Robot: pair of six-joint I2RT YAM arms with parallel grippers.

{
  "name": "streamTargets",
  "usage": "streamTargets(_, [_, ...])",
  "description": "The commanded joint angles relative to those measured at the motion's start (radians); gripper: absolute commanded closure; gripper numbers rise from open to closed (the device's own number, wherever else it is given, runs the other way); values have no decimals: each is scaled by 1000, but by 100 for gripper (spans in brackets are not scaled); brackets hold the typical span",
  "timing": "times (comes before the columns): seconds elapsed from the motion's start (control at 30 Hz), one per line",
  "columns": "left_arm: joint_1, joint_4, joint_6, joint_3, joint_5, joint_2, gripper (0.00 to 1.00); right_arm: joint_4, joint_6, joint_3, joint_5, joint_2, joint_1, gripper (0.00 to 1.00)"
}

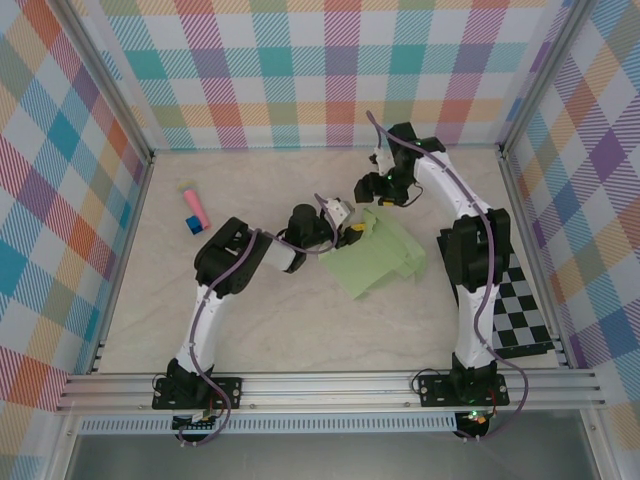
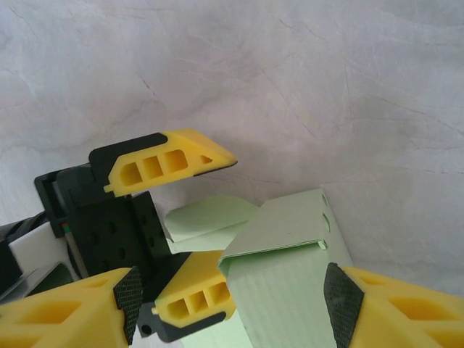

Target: Fold the paper box

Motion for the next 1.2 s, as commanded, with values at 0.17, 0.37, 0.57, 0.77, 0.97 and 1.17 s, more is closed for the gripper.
streamTargets(0.17, [-45, 52, 86, 59, -21, 32, 52, -46, 20, -4, 47, 26, 15, 31])
streamTargets(0.37, [-50, 29, 133, 118, 12, 72, 64, -63, 20, 17, 47, 31, 14, 31])
streamTargets(0.57, [-57, 28, 158, 117, -2, 74, 73, -75, 25, 31, 37, 19, 15, 32])
streamTargets(0.77, [-66, 15, 195, 115, -15, 75, 83, -76, 58, 12, 100, -21, 10, 31])
streamTargets(0.97, [-67, 21, 206, 106, -24, 74, 91, -66, 15, -9, 140, -58, -23, 28])
streamTargets(1.17, [-69, 47, 198, 89, -51, 69, 93, -77, -52, 2, 34, -59, -52, 27])
